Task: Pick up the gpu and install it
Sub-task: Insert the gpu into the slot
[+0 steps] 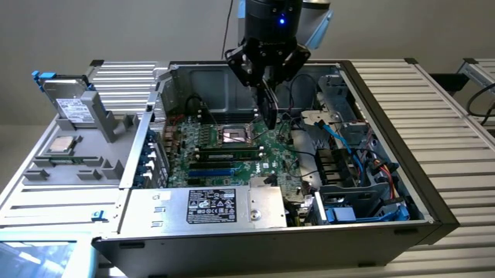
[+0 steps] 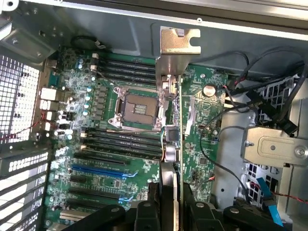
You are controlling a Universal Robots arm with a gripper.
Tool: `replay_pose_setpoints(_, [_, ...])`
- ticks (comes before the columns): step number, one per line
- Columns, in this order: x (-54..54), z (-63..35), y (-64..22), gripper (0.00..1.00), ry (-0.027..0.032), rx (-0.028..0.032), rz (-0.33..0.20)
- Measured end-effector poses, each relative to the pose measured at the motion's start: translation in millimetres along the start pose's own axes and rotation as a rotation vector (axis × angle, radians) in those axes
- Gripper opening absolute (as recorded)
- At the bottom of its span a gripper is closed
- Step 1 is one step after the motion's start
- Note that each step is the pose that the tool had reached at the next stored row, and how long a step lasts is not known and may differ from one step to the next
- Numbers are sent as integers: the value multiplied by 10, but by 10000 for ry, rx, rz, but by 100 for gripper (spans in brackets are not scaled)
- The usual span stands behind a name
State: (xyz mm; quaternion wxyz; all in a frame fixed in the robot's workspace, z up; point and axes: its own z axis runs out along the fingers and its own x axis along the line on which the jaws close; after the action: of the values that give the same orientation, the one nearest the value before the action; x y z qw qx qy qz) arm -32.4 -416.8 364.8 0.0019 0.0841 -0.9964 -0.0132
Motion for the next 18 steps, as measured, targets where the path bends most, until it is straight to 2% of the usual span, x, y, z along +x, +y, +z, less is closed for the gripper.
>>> replay_pose_setpoints(18, [0, 5, 0, 29, 86, -10, -3274])
